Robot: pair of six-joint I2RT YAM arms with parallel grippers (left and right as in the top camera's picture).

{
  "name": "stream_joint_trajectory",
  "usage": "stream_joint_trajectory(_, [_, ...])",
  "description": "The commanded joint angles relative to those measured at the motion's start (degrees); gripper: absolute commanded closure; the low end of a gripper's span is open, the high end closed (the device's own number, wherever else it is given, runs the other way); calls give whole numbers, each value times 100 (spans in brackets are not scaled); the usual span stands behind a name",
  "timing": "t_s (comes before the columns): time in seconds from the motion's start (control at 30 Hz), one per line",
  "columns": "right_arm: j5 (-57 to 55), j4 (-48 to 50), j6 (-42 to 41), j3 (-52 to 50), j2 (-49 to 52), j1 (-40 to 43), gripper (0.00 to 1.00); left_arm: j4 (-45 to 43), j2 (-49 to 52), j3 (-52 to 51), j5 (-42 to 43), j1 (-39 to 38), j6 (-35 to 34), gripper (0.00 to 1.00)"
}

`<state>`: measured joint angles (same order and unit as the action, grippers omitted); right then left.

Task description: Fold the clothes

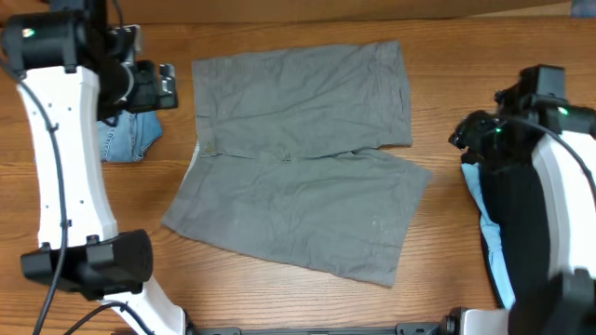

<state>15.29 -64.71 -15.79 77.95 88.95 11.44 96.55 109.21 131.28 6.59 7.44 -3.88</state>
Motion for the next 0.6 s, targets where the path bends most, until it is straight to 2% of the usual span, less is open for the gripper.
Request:
stream_joint_trajectory(0.0, [372,-229,85,188,-730,-35,48,26,-658,57,-33,422,-431,0])
stream_joint_trajectory(0.23, [457,-868,76,188,-1526,-50,43,26,-1163,-348,50,984,-549,0])
stream_joint_trajectory(0.4, [586,-1351,79,142,-1554,-66,43,9,-1246,-1547,44,1134,-638,0])
stream_joint_trajectory(0.57, [584,-1314,81,-9,-1554,-72,43,-586,-1237,-3189,42,1228,-837,0])
